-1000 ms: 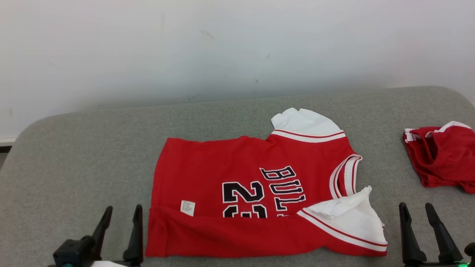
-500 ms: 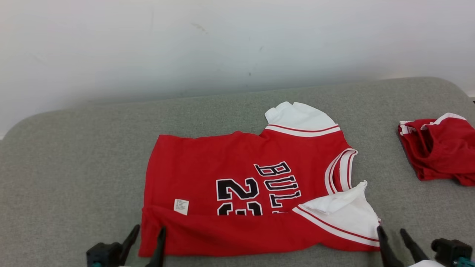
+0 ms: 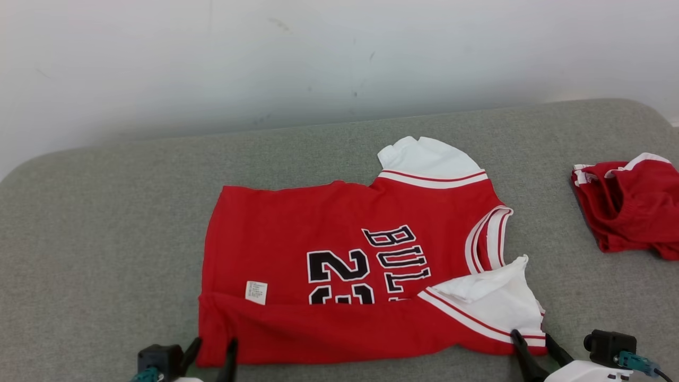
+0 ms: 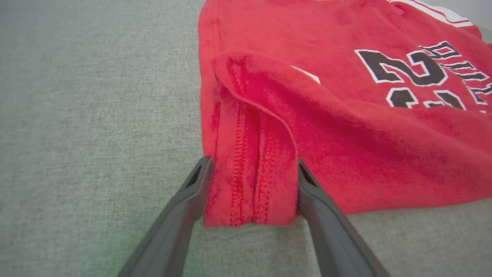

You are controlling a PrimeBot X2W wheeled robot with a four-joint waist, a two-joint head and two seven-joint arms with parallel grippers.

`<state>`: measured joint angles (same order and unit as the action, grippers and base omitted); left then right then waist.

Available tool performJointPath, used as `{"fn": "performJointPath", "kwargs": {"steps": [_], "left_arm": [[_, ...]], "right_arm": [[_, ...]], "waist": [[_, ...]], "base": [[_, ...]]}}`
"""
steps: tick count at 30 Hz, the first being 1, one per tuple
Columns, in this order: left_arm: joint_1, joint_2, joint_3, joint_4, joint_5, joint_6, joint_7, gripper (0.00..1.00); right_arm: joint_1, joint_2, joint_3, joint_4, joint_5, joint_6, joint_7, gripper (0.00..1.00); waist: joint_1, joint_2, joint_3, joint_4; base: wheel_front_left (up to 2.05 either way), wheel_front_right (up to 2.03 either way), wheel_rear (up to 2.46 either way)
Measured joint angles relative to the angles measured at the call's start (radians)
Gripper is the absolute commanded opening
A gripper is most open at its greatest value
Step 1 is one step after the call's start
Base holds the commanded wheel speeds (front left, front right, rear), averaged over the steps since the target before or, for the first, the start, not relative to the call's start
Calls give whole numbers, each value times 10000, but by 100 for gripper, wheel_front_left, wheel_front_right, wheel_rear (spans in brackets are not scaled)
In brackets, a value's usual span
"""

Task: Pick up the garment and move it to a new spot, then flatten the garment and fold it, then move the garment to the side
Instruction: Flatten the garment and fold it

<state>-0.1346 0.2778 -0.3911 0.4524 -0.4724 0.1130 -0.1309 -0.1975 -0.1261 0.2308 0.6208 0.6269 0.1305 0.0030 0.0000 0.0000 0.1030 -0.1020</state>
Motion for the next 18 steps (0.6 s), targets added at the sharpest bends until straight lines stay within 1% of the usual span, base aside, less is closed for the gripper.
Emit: {"fn": "performJointPath", "kwargs": {"steps": [2,4,5,6,7,8,9,10,11,12,13,18], "left_arm": [[0,12,56,19,-29,163,84,100],[11,54,52,-10,-33,203,274,100],[25,69,25,-23,-56,219,443,100],[59,88,-10,-42,-79,251,594,100],[59,88,-10,-42,-79,251,594,100],[144,107,-48,-148,-174,290,894,100],[153,123,-67,-221,-219,295,1005,100],[161,130,-71,-303,-242,301,1078,98],[175,130,-73,-376,-259,301,1103,64],[189,136,-73,-443,-267,305,1101,22],[199,142,-69,-497,-272,320,1093,0],[265,207,-44,-809,-351,313,1101,0]], "right_arm": [[-86,-33,159,121,107,-4,13,100],[-144,-73,284,217,234,-15,17,100],[-167,-104,347,259,307,-17,17,90],[-187,-132,414,291,364,-19,21,72],[-187,-132,414,291,364,-19,21,49],[-242,-196,566,347,489,-19,58,43],[-258,-219,623,366,546,-19,58,34],[-267,-238,677,380,596,-17,56,15],[-273,-245,746,395,627,-13,44,0],[-285,-251,819,403,648,-10,13,0],[-294,-259,874,424,686,-4,-44,0],[-331,-408,1026,416,903,-2,-336,0]], "waist": [[-1,0,-17,22],[0,0,-36,55],[0,0,-50,76],[-1,0,-62,96],[-1,0,-62,96],[-1,0,-71,131],[-1,0,-71,147],[-1,0,-74,166],[-1,0,-78,185],[-1,0,-81,200],[0,0,-86,209],[0,1,-161,215]], "base": [[0,0,0],[0,0,0],[0,0,0],[0,0,0],[0,0,0],[0,0,0],[0,0,0],[0,0,0],[0,0,0],[0,0,0],[0,0,0],[0,0,0]]}}
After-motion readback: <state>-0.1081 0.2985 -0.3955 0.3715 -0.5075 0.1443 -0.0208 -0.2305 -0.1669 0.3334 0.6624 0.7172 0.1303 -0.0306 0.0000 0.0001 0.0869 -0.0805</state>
